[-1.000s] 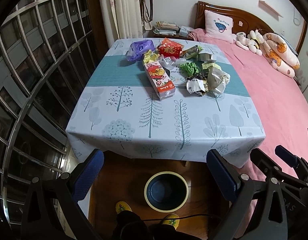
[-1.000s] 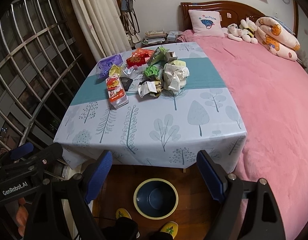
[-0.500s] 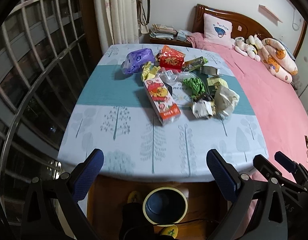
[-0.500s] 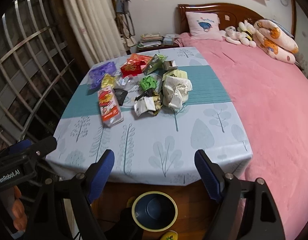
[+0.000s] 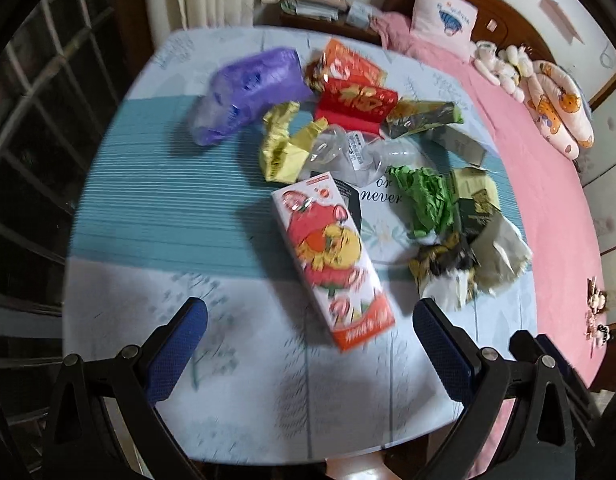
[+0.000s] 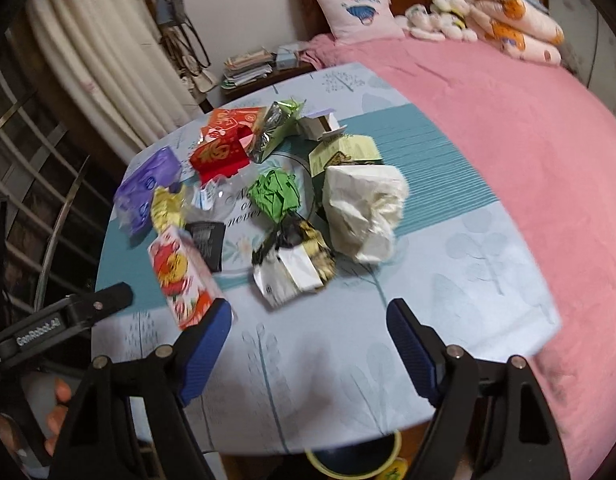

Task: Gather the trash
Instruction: 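Grasp the strawberry juice box with left tool while right tool grasps black-yellow wrapper, then carry juice box and wrapper over the bin and open both tools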

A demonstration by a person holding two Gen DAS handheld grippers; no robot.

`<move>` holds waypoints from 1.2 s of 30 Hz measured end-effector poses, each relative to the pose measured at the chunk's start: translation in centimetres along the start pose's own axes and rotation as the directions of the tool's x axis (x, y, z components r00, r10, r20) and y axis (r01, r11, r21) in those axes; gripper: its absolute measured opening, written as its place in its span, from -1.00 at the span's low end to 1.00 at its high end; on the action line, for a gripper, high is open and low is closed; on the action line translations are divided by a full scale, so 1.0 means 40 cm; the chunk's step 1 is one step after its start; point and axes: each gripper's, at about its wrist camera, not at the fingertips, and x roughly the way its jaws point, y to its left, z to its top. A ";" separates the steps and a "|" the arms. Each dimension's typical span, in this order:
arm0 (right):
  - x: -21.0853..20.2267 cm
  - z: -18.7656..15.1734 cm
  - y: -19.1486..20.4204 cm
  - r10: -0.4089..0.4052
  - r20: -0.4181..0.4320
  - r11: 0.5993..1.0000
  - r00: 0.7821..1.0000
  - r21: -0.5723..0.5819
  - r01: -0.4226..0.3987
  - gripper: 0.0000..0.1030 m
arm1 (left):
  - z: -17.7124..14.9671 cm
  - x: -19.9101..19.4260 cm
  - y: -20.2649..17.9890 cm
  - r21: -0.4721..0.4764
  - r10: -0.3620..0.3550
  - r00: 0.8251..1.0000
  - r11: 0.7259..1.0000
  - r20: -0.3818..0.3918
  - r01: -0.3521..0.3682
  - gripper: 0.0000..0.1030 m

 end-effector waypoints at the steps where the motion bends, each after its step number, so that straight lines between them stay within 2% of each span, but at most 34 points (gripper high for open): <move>1: 0.023 0.010 0.001 0.001 -0.012 1.000 1.000 0.014 -0.001 0.56 | 0.018 0.025 0.000 -0.011 -0.003 1.000 1.000 -0.018 0.003 0.98; 7: 0.155 0.040 -0.015 0.012 -0.097 0.989 0.995 0.145 0.002 0.56 | 0.078 0.161 -0.006 -0.059 0.011 0.991 0.998 -0.137 -0.019 0.98; 12: 0.208 0.048 -0.031 0.030 -0.120 0.975 0.992 0.223 -0.003 0.56 | 0.088 0.226 -0.021 -0.039 0.024 0.984 0.999 -0.178 -0.031 0.94; 13: 0.216 0.050 -0.031 0.031 -0.123 0.973 0.992 0.230 -0.002 0.56 | 0.089 0.235 -0.025 -0.032 0.024 0.982 0.999 -0.185 -0.030 0.89; 14: 0.224 0.051 -0.031 0.036 -0.123 0.972 0.992 0.236 -0.006 0.56 | 0.089 0.247 -0.029 -0.024 0.014 0.980 1.000 -0.201 -0.019 0.74; 16: 0.232 0.053 -0.029 0.041 -0.121 0.971 0.992 0.240 -0.011 0.56 | 0.086 0.267 -0.028 -0.023 -0.015 0.973 1.000 -0.232 0.010 0.59; 18: 0.239 0.054 -0.026 0.048 -0.113 0.970 0.992 0.241 -0.019 0.55 | 0.085 0.283 -0.025 -0.032 -0.033 0.969 0.999 -0.246 0.026 0.35; 20: 0.244 0.053 -0.024 0.071 -0.109 0.967 0.991 0.250 -0.042 0.32 | 0.078 0.288 -0.029 -0.022 -0.042 0.968 0.999 -0.248 0.037 0.20; 22: 0.248 0.055 -0.024 0.106 -0.109 0.962 0.988 0.264 -0.074 0.27 | 0.072 0.286 -0.030 -0.006 -0.037 0.972 0.999 -0.234 0.036 0.19; 27: 0.232 0.051 -0.009 0.111 -0.112 0.973 0.988 0.214 -0.085 0.21 | 0.042 0.217 -0.042 0.041 -0.028 0.984 0.999 -0.178 0.036 0.17; 31: 0.177 0.033 0.008 0.143 -0.097 0.980 0.985 0.149 -0.128 0.20 | 0.009 0.162 -0.066 0.086 -0.013 0.992 0.996 -0.126 0.024 0.17; 36: 0.081 -0.020 -0.005 0.212 -0.120 0.976 0.970 0.081 -0.203 0.20 | -0.059 0.060 -0.080 0.126 -0.013 0.999 0.992 -0.047 0.019 0.17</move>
